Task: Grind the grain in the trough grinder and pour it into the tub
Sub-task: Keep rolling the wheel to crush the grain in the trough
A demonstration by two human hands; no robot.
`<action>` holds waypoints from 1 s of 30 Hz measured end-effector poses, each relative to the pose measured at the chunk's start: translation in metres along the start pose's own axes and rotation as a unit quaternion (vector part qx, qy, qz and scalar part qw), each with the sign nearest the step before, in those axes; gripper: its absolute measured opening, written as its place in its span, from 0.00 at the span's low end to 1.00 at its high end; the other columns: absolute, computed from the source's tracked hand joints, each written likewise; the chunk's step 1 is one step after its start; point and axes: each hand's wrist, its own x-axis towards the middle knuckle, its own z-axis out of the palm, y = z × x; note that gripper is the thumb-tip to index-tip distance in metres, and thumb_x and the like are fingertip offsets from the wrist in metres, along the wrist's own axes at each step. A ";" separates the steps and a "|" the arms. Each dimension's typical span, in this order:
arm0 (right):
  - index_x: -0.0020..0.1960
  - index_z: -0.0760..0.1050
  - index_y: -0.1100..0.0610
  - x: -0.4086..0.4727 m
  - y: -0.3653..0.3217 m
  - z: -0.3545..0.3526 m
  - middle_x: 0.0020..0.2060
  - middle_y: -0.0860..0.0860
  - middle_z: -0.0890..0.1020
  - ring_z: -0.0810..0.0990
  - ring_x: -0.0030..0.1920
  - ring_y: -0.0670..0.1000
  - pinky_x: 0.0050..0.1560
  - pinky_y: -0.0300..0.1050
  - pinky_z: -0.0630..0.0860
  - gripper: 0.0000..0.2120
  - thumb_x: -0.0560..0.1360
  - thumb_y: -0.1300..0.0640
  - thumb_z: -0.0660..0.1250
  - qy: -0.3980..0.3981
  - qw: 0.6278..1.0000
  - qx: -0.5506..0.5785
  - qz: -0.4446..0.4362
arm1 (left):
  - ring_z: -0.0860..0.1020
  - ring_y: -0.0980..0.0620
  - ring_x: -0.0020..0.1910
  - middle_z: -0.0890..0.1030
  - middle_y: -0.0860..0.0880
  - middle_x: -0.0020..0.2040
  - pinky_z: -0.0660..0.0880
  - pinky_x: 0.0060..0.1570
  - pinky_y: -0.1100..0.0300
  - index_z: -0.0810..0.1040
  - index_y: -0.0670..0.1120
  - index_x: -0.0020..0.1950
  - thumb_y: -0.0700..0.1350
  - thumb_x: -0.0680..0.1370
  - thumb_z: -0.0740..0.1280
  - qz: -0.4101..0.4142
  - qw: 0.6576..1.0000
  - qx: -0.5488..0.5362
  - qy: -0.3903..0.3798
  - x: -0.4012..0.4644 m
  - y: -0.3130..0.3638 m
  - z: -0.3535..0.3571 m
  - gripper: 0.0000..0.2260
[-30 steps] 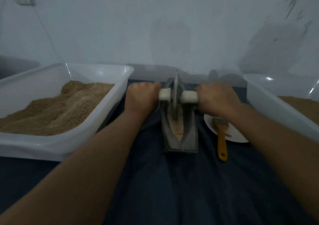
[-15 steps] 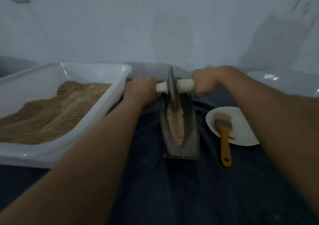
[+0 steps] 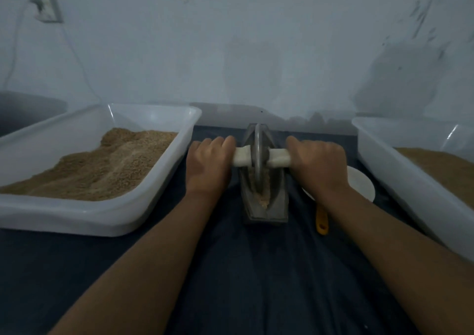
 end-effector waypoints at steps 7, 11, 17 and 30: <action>0.42 0.73 0.50 0.041 0.015 0.040 0.33 0.48 0.75 0.75 0.32 0.50 0.30 0.41 0.67 0.13 0.68 0.46 0.74 -0.323 0.941 0.070 0.070 | 0.83 0.37 0.48 0.84 0.42 0.47 0.69 0.41 0.53 0.82 0.51 0.52 0.52 0.76 0.69 0.040 0.993 0.010 -0.113 0.068 -0.011 0.036 0.08; 0.42 0.75 0.56 0.079 0.029 0.064 0.31 0.50 0.78 0.76 0.28 0.50 0.27 0.39 0.67 0.12 0.70 0.51 0.76 -0.457 0.867 0.178 0.087 | 0.82 0.39 0.54 0.83 0.45 0.55 0.68 0.45 0.53 0.82 0.56 0.57 0.53 0.72 0.69 0.057 0.972 0.033 -0.225 0.116 -0.017 0.047 0.14; 0.38 0.77 0.58 0.119 0.025 0.059 0.22 0.50 0.78 0.76 0.20 0.48 0.23 0.37 0.69 0.08 0.64 0.56 0.74 -0.505 0.854 0.124 0.019 | 0.79 0.43 0.47 0.83 0.45 0.53 0.72 0.45 0.53 0.81 0.53 0.55 0.51 0.74 0.71 -0.041 0.954 -0.061 -0.291 0.098 -0.029 0.059 0.10; 0.41 0.70 0.55 -0.009 -0.001 -0.022 0.27 0.53 0.74 0.71 0.25 0.55 0.26 0.42 0.59 0.12 0.67 0.65 0.72 -0.111 0.993 0.025 0.012 | 0.73 0.41 0.35 0.75 0.45 0.36 0.66 0.37 0.50 0.71 0.46 0.42 0.36 0.72 0.61 0.044 0.995 -0.011 0.087 -0.007 0.000 -0.005 0.05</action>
